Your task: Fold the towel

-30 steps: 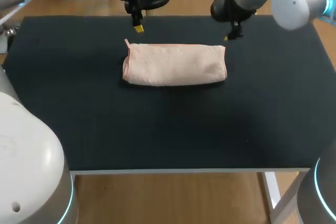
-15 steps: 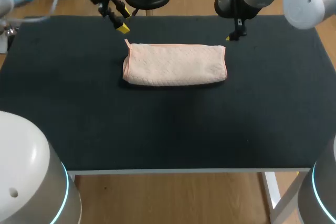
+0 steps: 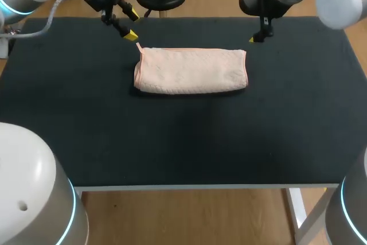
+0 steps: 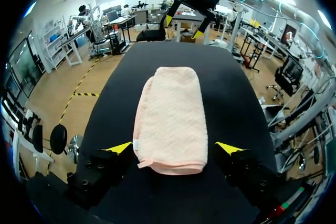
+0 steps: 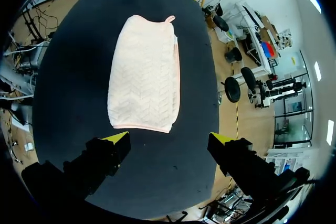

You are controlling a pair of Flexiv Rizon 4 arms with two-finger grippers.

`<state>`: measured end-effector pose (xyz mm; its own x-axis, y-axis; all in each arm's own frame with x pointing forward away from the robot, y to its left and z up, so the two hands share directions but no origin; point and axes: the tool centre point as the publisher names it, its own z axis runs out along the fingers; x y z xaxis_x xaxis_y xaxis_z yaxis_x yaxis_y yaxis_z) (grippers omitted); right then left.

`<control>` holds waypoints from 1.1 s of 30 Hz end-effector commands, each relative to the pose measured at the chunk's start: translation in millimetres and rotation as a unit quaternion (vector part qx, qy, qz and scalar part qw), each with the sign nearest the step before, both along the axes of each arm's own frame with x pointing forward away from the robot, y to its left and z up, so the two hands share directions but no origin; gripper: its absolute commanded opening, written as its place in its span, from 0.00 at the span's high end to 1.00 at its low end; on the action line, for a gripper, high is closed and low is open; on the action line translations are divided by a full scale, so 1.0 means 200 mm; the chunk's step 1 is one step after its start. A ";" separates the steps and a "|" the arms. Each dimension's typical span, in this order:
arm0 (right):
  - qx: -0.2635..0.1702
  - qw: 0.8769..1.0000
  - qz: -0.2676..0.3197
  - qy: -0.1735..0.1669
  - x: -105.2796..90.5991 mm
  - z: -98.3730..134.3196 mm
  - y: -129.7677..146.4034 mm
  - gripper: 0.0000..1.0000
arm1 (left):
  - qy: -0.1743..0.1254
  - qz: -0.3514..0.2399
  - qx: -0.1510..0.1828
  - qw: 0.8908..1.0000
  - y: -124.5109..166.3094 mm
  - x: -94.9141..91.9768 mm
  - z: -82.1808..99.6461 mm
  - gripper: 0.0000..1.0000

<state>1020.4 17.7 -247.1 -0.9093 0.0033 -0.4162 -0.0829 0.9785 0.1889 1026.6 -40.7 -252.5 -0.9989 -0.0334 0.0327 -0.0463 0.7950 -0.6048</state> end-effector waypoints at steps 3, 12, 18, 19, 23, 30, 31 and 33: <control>0.034 0.998 -0.045 0.008 0.06 0.02 -0.05 0.00 | 0.000 0.000 0.000 1.000 0.00 0.00 0.00 0.00; 0.416 0.826 -0.343 0.165 0.20 0.03 -0.23 0.00 | 0.000 0.000 0.000 1.000 0.00 0.00 0.00 0.00; 0.469 0.719 -0.445 0.253 0.15 -0.04 -0.28 0.00 | 0.000 0.000 0.000 1.000 0.00 0.00 0.00 0.00; 0.469 0.719 -0.445 0.253 0.15 -0.04 -0.28 0.00 | 0.000 0.000 0.000 1.000 0.00 0.00 0.00 0.00; 0.469 0.719 -0.445 0.253 0.15 -0.04 -0.28 0.00 | 0.000 0.000 0.000 1.000 0.00 0.00 0.00 0.00; 0.469 0.719 -0.445 0.253 0.15 -0.04 -0.28 0.00 | 0.000 0.000 0.000 1.000 0.00 0.00 0.00 0.00; 0.469 0.719 -0.445 0.253 0.15 -0.04 -0.28 0.00 | 0.000 0.000 0.000 1.000 0.00 0.00 0.00 0.00; 0.469 0.719 -0.445 0.253 0.15 -0.04 -0.28 0.00 | 0.000 0.000 0.000 1.000 0.00 0.00 0.00 0.00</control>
<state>1050.3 -34.6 -251.0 -0.7257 0.6737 0.1394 0.5871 0.5008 0.6360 1027.4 -40.8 -251.6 -0.9988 -0.0327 0.0353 -0.0474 0.7967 -0.6025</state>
